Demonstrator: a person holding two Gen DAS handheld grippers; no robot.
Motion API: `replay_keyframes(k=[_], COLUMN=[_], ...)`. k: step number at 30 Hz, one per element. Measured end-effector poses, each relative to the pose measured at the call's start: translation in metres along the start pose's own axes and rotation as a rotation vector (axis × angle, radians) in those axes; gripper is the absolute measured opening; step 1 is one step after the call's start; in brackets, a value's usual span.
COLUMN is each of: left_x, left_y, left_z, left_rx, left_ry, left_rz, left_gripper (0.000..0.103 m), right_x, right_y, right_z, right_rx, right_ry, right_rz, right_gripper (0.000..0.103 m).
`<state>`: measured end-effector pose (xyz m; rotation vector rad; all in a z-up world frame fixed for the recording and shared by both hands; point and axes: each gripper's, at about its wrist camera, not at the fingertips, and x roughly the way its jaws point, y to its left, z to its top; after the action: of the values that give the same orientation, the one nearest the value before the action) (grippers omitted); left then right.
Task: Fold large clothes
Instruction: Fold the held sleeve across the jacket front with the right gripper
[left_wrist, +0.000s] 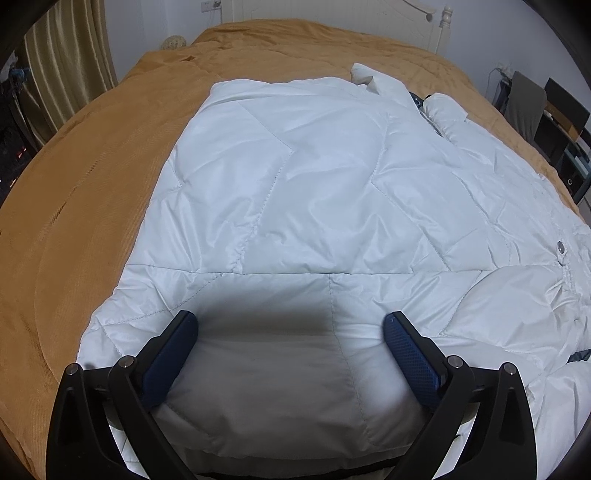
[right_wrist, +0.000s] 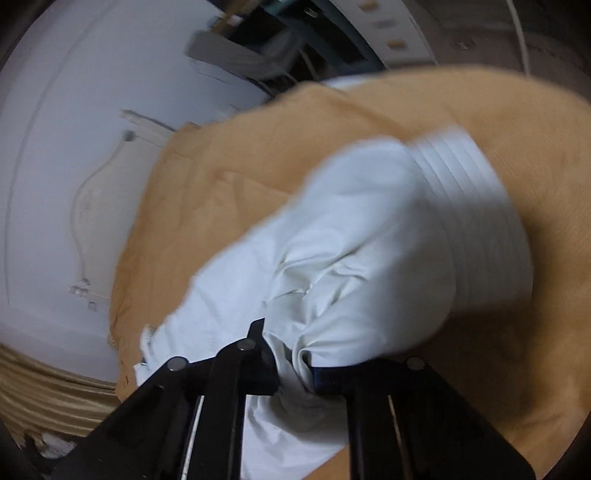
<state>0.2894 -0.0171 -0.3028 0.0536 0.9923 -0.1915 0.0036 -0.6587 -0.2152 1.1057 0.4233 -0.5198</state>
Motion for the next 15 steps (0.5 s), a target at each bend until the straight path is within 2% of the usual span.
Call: replay_keyframes(k=[2, 4, 6, 9, 12, 15], left_x=[0.000, -0.001, -0.003, -0.005, -0.012, -0.027], left_y=[0.001, 0.002, 0.005, 0.008, 0.015, 0.030], left_z=[0.000, 0.000, 0.001, 0.002, 0.002, 0.003], left_rx=[-0.001, -0.004, -0.016, -0.026, -0.035, -0.071], left_ry=[0.002, 0.003, 0.004, 0.017, 0.019, 0.006], left_rz=[-0.006, -0.017, -0.035, -0.063, -0.113, -0.198], left_gripper=[0.101, 0.101, 0.101, 0.101, 0.101, 0.101], right_x=[-0.016, -0.027, -0.030, -0.017, 0.018, 0.071], right_y=[0.049, 0.100, 0.158, 0.229, 0.276, 0.300], right_z=[-0.011, -0.028, -0.058, -0.120, -0.192, -0.270], right_rx=[-0.060, -0.158, -0.286, -0.428, -0.542, -0.658], right_ry=[-0.009, 0.000, 0.019, 0.110, 0.246, 0.386], right_rz=[0.119, 0.202, 0.266, 0.371, 0.417, 0.379], right_gripper=[0.011, 0.010, 0.010, 0.010, 0.010, 0.010])
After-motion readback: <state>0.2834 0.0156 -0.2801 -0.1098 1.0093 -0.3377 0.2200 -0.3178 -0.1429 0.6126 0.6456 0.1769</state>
